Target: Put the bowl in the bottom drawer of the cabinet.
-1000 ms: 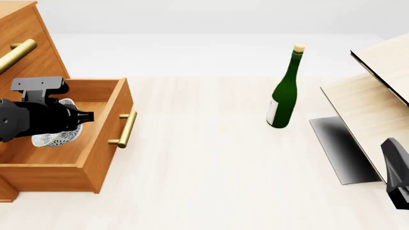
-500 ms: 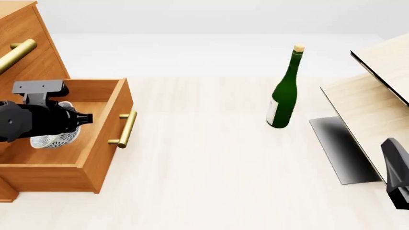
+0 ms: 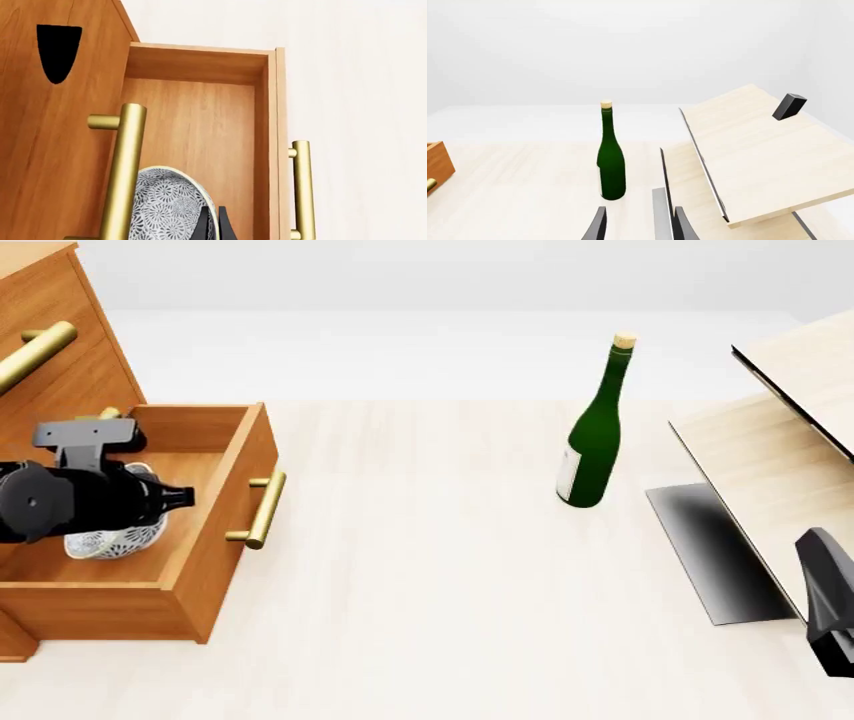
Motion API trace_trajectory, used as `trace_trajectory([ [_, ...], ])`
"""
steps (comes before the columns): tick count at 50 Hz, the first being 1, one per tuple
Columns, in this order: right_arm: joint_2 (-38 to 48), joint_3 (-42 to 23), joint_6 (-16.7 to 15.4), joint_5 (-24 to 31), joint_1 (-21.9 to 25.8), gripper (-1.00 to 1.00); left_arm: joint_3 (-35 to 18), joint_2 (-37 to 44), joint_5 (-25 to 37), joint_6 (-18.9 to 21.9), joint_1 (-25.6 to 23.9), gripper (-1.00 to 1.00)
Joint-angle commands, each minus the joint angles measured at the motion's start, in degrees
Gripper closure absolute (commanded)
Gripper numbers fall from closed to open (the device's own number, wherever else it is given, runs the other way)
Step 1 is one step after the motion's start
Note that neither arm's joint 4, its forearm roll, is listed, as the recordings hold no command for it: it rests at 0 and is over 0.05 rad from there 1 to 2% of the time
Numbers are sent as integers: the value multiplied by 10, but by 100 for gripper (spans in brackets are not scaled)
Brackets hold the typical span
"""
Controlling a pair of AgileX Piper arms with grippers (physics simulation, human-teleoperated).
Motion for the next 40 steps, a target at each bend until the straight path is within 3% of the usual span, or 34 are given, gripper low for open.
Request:
trace_trajectory([
  [1,0,0,0,0,0,-100,-2,9,-7,5,-1,100],
  [17,0,0,0,0,0,-100,-6,3,-2,-2,-5,100],
  [18,0,0,0,0,0,-100,-6,2,-2,-3,-5,-100],
  [40,0,0,0,0,0,-100,-2,-18,-5,-3,22,-100],
])
